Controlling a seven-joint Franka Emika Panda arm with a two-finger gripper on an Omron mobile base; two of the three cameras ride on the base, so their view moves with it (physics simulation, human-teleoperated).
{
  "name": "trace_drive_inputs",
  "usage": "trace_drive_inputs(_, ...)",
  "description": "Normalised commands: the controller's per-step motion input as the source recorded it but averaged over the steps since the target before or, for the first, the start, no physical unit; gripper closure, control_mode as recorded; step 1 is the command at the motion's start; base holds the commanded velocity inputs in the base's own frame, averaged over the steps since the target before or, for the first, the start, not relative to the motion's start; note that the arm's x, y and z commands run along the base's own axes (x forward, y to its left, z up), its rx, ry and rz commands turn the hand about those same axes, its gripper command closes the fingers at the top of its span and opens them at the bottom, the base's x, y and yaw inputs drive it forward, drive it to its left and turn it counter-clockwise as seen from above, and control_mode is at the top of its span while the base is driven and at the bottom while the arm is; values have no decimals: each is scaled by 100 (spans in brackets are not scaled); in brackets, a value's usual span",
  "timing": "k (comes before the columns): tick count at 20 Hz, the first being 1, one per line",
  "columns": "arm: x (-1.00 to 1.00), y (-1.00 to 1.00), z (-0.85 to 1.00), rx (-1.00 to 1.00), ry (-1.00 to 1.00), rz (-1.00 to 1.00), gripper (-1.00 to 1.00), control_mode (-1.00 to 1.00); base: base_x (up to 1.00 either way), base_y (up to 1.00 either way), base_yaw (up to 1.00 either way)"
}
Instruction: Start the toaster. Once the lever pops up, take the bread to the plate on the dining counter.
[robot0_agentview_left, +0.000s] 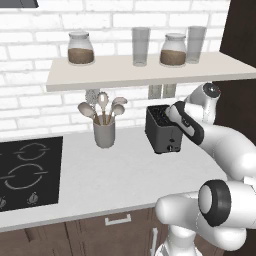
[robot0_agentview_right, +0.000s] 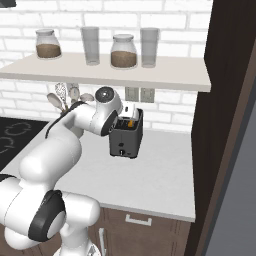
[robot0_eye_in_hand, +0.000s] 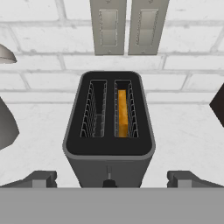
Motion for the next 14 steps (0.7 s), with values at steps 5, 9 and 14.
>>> trace_drive_inputs(5,0,0,0,0,0,0,-100,-100,0,0,0)
trace_drive_inputs(9,0,0,0,0,0,0,-100,-100,0,0,0)
trace_drive_inputs(14,0,0,0,0,0,0,-100,-100,0,0,0)
